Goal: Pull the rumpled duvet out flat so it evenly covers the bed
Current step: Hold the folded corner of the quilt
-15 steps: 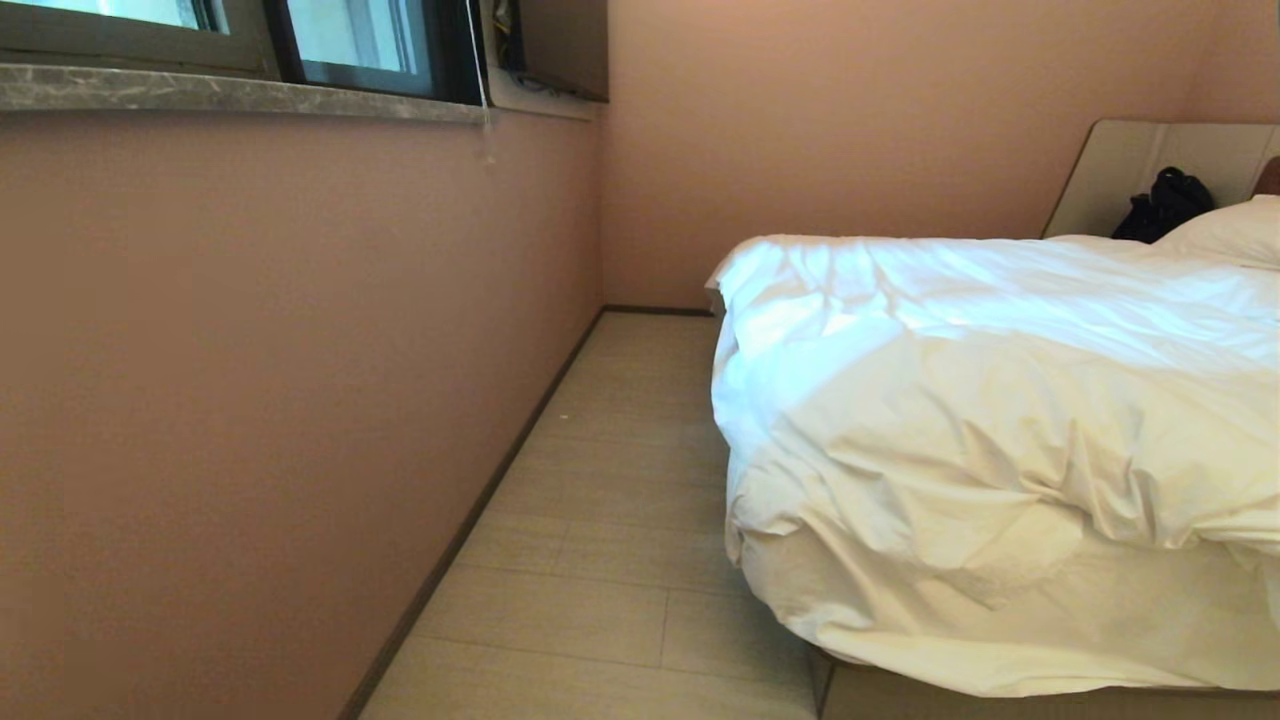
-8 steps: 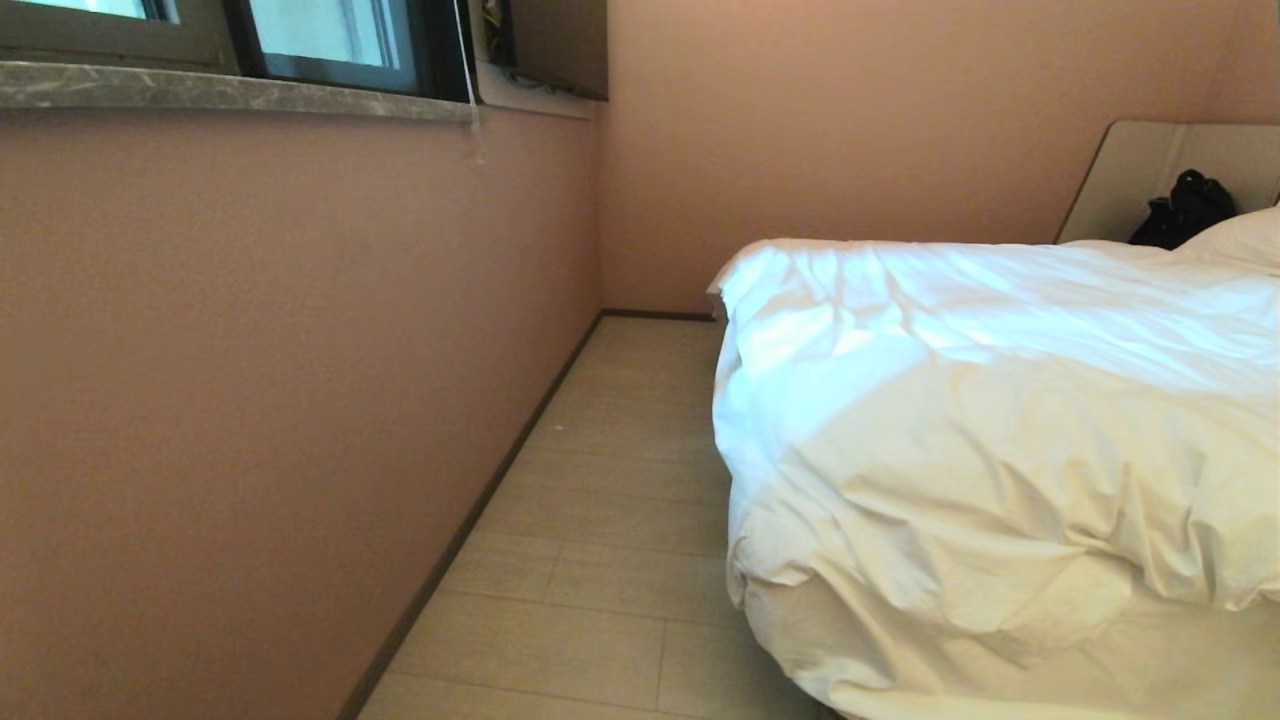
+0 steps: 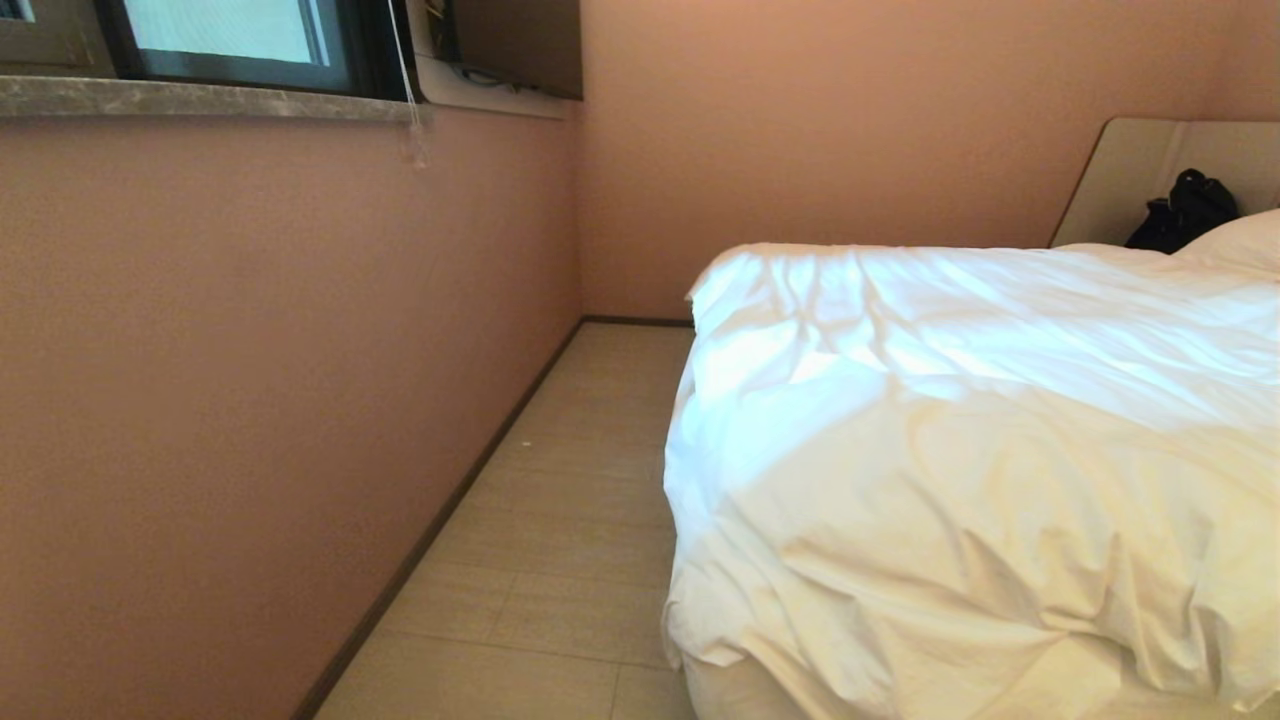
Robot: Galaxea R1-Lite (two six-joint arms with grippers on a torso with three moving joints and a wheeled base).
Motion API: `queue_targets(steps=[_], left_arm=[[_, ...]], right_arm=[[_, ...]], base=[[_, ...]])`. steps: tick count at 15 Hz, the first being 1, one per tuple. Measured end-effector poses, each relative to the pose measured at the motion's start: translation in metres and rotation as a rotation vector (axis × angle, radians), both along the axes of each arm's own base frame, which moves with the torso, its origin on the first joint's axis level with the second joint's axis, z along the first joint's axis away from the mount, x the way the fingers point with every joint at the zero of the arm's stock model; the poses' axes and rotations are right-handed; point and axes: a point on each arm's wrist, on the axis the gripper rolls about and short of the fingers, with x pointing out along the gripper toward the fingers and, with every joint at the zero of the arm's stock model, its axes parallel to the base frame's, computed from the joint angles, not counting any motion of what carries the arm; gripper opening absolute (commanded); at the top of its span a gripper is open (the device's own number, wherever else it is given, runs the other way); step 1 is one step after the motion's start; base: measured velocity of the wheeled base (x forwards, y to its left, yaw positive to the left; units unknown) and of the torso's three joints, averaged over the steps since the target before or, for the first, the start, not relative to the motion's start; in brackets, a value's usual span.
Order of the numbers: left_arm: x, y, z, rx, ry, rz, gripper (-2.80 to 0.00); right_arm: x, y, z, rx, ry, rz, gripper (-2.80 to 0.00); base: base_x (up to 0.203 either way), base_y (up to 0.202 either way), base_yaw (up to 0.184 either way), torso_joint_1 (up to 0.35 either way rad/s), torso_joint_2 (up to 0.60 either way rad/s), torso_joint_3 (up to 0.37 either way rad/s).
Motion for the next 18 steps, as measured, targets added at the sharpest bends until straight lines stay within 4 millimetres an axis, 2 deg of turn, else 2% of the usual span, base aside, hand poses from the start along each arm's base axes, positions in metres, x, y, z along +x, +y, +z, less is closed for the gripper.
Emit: queue_targets(steps=[18], left_arm=[[0.0, 0.0, 0.0001, -0.002, -0.001, 0.0, -2.8]], right_arm=[[0.0, 0.0, 0.0, 0.0, 0.0, 0.001, -2.8]], base=[[0.0, 0.0, 0.0, 0.0, 0.0, 0.0]])
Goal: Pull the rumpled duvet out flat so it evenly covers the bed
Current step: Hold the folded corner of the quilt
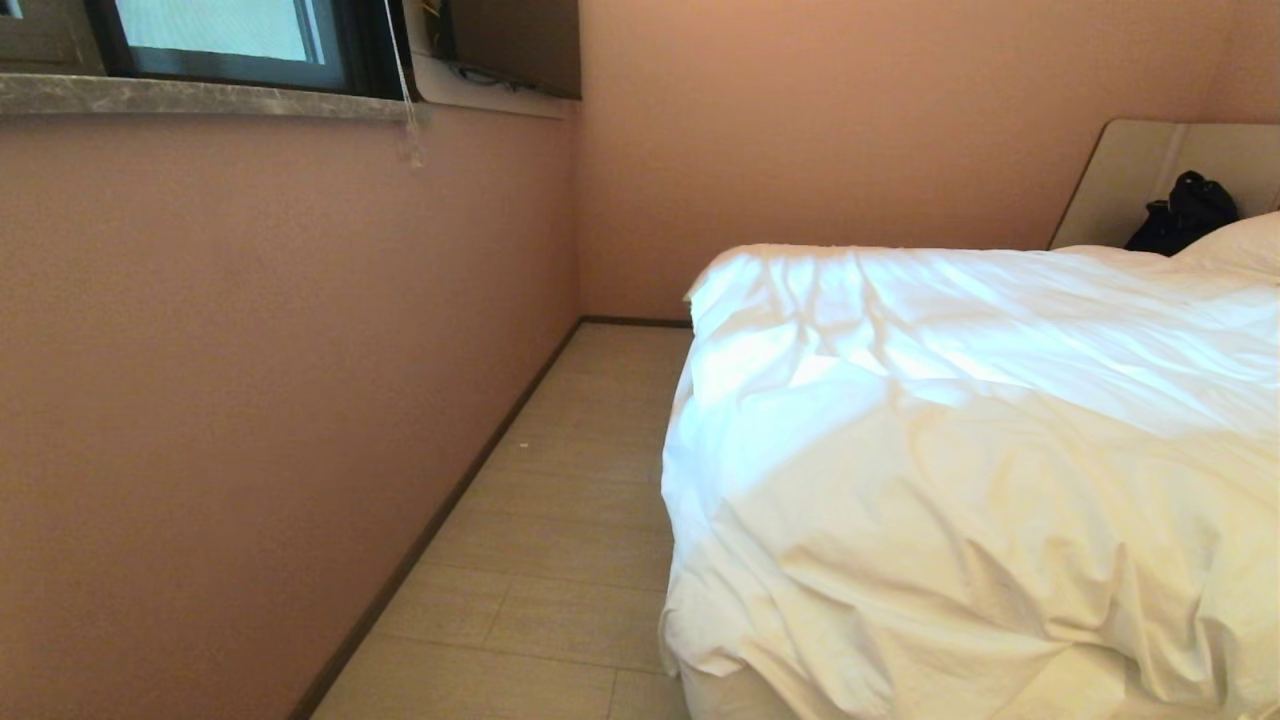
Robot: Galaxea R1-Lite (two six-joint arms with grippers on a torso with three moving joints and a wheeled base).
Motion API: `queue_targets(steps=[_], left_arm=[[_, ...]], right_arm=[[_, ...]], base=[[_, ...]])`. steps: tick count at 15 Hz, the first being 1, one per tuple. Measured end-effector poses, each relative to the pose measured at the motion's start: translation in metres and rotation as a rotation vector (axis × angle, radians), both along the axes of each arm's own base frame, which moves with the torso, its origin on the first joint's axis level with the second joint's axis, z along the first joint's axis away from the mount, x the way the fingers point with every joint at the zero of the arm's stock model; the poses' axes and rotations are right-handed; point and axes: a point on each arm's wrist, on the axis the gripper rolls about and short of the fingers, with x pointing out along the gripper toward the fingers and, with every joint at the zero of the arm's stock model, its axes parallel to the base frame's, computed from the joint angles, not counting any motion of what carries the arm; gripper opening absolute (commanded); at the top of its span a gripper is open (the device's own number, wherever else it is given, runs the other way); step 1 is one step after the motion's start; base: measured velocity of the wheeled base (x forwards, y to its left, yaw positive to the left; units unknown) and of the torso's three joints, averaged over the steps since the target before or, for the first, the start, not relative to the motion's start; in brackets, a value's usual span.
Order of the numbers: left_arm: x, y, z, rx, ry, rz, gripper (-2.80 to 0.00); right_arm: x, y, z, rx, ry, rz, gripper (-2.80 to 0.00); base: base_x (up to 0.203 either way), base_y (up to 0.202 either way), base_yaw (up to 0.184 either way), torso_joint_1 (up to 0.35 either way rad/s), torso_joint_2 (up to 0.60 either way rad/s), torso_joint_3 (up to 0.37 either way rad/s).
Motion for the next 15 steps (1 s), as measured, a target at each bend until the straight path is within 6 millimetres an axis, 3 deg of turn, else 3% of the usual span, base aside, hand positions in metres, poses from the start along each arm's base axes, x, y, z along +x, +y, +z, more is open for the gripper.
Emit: queue_targets(steps=[11, 15], left_arm=[[0.0, 0.0, 0.0, -0.001, 0.0, 0.0, -2.8], [0.0, 0.0, 0.0, 0.0, 0.0, 0.0, -2.8]], right_arm=[[-0.002, 0.0, 0.003, -0.035, 0.006, 0.007, -2.8], [-0.01, 0.001, 0.045, -0.037, -0.03, 0.043, -2.8]], base=[[0.0, 0.0, 0.0, 0.0, 0.0, 0.0], [0.0, 0.0, 0.0, 0.0, 0.0, 0.0]])
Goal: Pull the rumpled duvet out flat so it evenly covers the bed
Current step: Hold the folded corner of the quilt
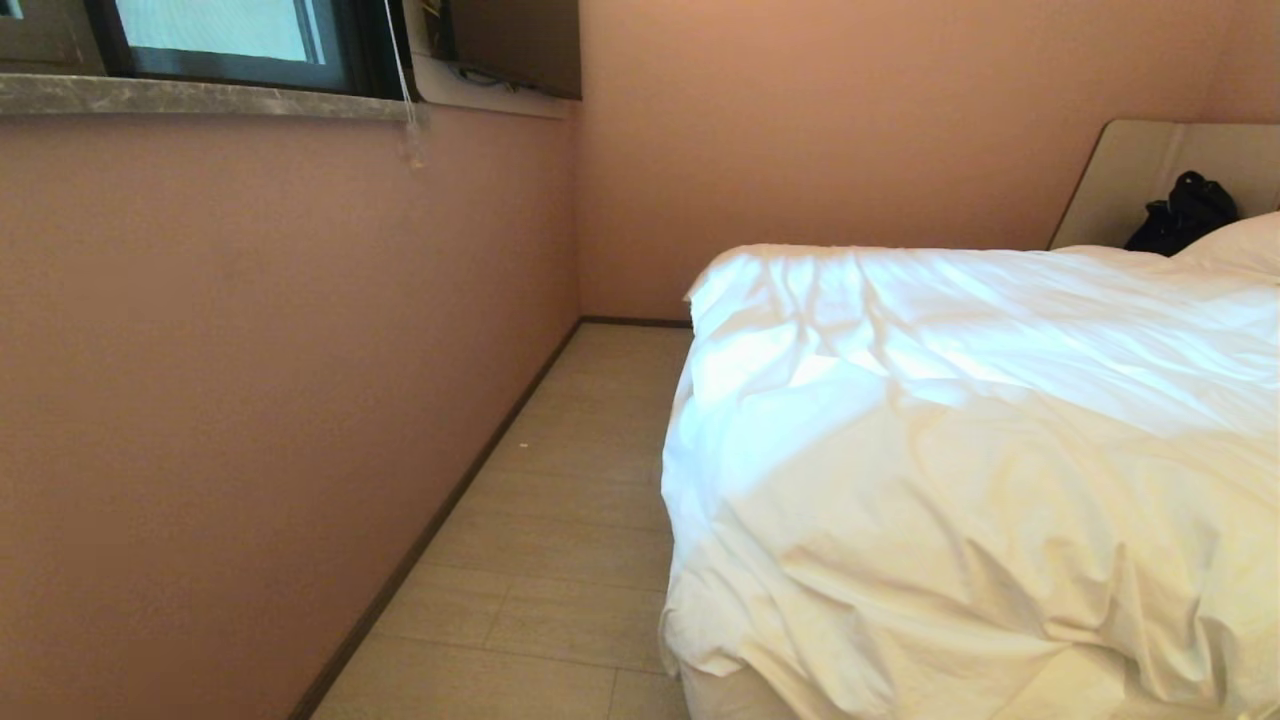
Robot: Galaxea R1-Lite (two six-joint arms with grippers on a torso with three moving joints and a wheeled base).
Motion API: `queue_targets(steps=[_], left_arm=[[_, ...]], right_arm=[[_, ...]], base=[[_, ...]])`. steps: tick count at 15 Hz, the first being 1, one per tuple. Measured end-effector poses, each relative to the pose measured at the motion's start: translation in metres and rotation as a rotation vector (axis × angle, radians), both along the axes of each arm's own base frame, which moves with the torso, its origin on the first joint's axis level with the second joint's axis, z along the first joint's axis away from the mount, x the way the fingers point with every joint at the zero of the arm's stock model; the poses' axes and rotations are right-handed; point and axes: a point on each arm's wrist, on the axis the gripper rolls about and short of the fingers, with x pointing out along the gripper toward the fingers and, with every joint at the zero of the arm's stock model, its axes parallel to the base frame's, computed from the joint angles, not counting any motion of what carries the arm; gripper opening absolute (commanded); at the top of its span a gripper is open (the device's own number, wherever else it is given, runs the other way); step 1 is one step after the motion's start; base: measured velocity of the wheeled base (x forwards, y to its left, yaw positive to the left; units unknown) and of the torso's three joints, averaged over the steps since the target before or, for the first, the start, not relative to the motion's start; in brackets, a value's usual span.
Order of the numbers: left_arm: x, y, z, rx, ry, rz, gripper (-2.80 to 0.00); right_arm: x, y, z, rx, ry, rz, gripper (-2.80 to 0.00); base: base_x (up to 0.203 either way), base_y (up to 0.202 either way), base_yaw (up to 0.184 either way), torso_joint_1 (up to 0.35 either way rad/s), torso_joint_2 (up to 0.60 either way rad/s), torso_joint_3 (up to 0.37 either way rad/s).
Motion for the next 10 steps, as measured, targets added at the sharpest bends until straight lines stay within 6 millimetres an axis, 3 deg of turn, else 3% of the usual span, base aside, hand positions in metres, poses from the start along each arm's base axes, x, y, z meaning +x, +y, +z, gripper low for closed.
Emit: queue_targets(steps=[2, 4, 10], left_arm=[[0.0, 0.0, 0.0, 0.0, 0.0, -0.001, -2.8], [0.0, 0.0, 0.0, 0.0, 0.0, -0.001, -2.8], [0.0, 0.0, 0.0, 0.0, 0.001, -0.001, -2.8]], right_arm=[[0.009, 0.001, 0.019, 0.001, 0.085, 0.023, -2.8], [0.03, 0.001, 0.034, 0.003, 0.209, 0.037, -2.8], [0.134, 0.017, 0.055, 0.061, 0.586, 0.163, -2.8]], base=[[0.0, 0.0, 0.0, 0.0, 0.0, 0.0], [0.0, 0.0, 0.0, 0.0, 0.0, 0.0], [0.0, 0.0, 0.0, 0.0, 0.0, 0.0]])
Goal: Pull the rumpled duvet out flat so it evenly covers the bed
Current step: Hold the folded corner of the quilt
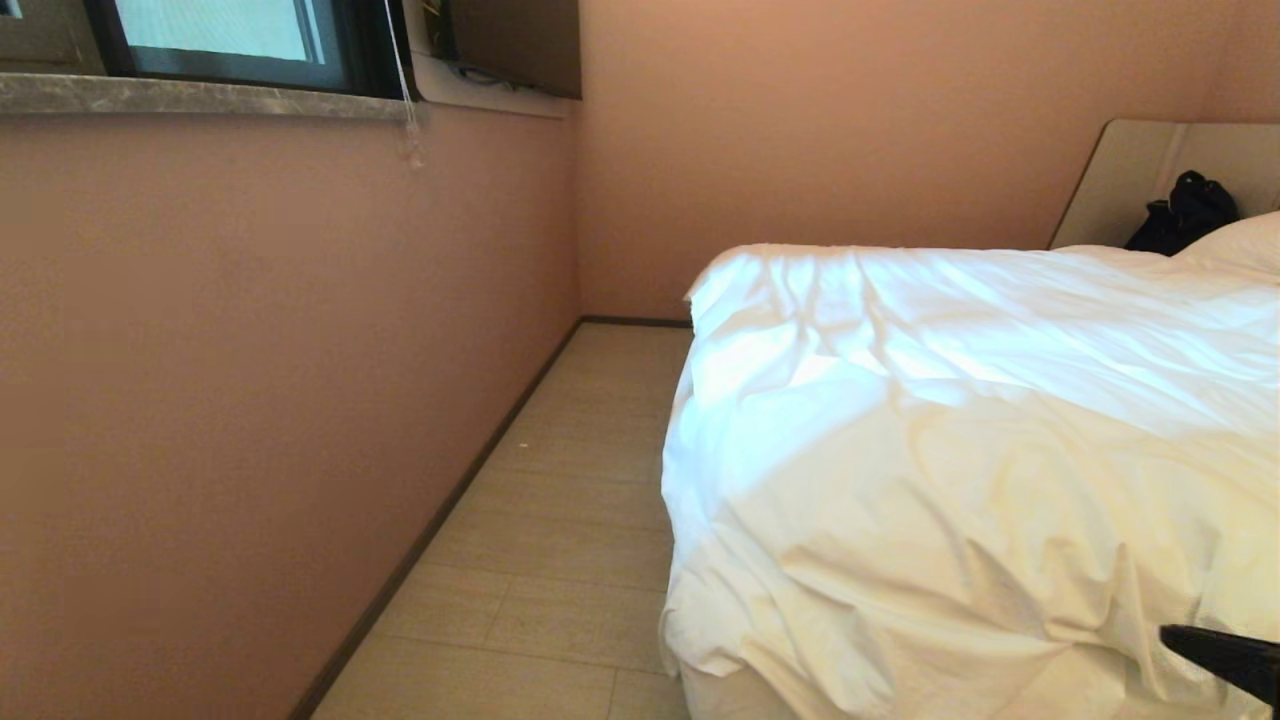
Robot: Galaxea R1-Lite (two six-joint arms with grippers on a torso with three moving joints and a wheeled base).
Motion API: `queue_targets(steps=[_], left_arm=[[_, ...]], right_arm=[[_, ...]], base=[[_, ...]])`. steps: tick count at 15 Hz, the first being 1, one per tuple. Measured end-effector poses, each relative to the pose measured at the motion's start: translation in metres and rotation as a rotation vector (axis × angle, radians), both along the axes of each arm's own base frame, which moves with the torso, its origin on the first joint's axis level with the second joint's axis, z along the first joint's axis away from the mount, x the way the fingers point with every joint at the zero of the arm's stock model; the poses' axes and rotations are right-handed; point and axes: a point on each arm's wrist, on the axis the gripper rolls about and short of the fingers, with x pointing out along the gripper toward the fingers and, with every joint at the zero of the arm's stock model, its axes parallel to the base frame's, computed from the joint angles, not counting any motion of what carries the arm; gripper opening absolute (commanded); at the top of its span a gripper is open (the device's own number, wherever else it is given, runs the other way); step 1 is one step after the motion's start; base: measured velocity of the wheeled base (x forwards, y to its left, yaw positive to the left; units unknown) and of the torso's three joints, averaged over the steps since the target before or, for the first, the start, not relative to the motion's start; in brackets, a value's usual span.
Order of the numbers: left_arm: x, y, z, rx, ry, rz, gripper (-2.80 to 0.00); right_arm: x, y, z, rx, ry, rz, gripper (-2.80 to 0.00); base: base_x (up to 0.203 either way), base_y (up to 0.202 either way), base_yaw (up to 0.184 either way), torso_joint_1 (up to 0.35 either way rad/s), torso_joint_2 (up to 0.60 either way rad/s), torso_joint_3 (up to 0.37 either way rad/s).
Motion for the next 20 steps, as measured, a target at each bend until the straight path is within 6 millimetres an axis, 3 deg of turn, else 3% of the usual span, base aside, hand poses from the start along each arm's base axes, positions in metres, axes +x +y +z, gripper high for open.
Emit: queue_targets(steps=[4, 10, 11, 16, 20], left_arm=[[0.0, 0.0, 0.0, 0.0, 0.0, 0.001, -2.8], [0.0, 0.0, 0.0, -0.001, -0.001, 0.001, -2.8], [0.0, 0.0, 0.0, -0.001, -0.001, 0.001, -2.8], [0.0, 0.0, 0.0, 0.0, -0.001, 0.001, -2.8], [0.0, 0.0, 0.0, 0.0, -0.001, 0.0, -2.8]], right_arm=[[0.057, 0.038, -0.001, 0.094, 0.117, 0.091, -2.8], [0.099, 0.073, -0.044, 0.101, 0.336, 0.008, -2.8], [0.103, 0.075, -0.051, 0.092, 0.357, -0.012, 0.0], [0.121, 0.084, -0.076, 0.068, 0.406, -0.044, 0.0], [0.131, 0.088, -0.085, 0.061, 0.414, -0.04, 0.0]], base=[[0.0, 0.0, 0.0, 0.0, 0.0, 0.0], [0.0, 0.0, 0.0, 0.0, 0.0, 0.0], [0.0, 0.0, 0.0, 0.0, 0.0, 0.0], [0.0, 0.0, 0.0, 0.0, 0.0, 0.0], [0.0, 0.0, 0.0, 0.0, 0.0, 0.0]])
